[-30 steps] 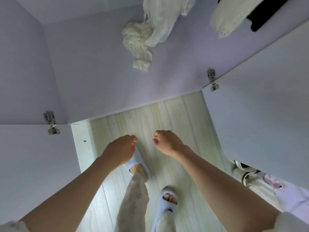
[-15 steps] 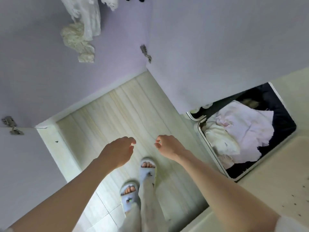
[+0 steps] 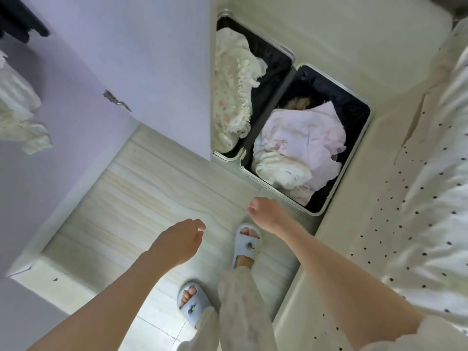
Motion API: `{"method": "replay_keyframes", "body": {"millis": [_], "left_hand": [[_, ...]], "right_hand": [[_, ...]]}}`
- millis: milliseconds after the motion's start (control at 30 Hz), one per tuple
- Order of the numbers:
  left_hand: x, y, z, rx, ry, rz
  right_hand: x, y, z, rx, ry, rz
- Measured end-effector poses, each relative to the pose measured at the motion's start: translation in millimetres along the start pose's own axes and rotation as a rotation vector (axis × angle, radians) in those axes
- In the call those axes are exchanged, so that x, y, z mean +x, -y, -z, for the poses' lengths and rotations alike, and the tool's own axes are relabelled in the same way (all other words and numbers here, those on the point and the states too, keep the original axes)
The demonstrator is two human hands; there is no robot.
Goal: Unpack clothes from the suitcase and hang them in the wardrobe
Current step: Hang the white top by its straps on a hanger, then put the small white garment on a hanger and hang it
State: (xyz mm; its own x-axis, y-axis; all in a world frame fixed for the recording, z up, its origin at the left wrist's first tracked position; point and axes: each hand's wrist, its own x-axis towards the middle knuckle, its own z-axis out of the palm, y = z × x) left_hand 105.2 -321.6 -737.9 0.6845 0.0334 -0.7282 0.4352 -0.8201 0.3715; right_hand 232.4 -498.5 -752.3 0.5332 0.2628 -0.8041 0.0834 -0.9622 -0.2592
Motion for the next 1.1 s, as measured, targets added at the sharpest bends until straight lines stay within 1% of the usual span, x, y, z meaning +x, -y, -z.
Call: {"method": "replay_keyframes", "body": {"millis": [133, 233, 333, 400, 467, 533, 633, 700, 767, 833, 900, 933, 1000, 1067, 1100], "left_hand": [[27, -32, 9, 0.031, 0.033, 0.012], [70, -54, 20, 0.038, 0.027, 0.054], [131, -81, 24, 0.017, 0.016, 0.073], [174, -101, 22, 0.002, -0.005, 0.043], [231, -122, 6, -0.019, -0.036, -0.01], [253, -136, 9, -0.016, -0.07, -0.074], [307, -129, -9, 0.058, -0.061, -0.132], [350, -108, -28, 0.18, -0.082, -0.162], [364, -90, -38, 0.249, -0.108, -0.156], [396, -66, -59, 0.319, -0.109, -0.139], [415, -53, -73, 0.349, -0.051, -0.148], [422, -47, -79, 0.376, -0.027, -0.139], [423, -47, -81, 0.401, 0.004, -0.15], [415, -53, -76, 0.4, -0.003, -0.161], [408, -55, -71, 0.379, 0.03, -0.125]], "right_hand": [[25, -39, 22, 0.02, 0.023, -0.036], [62, -65, 44, 0.027, 0.056, -0.034], [104, -92, 69, 0.008, -0.009, 0.0], [129, -110, 82, -0.013, -0.054, -0.01], [169, -136, 89, -0.056, -0.07, -0.059], [186, -145, 91, -0.073, -0.075, -0.082], [235, -162, 69, -0.167, -0.067, -0.111], [274, -174, 49, -0.275, -0.123, -0.137], [287, -181, 40, -0.313, -0.134, -0.176], [323, -196, 22, -0.351, -0.18, -0.218], [345, -208, 14, -0.367, -0.252, -0.22], [354, -211, 12, -0.357, -0.272, -0.201], [359, -210, 12, -0.283, -0.22, -0.185], [352, -201, 16, -0.085, -0.142, -0.198], [343, -195, 20, 0.013, -0.101, -0.21]]}}
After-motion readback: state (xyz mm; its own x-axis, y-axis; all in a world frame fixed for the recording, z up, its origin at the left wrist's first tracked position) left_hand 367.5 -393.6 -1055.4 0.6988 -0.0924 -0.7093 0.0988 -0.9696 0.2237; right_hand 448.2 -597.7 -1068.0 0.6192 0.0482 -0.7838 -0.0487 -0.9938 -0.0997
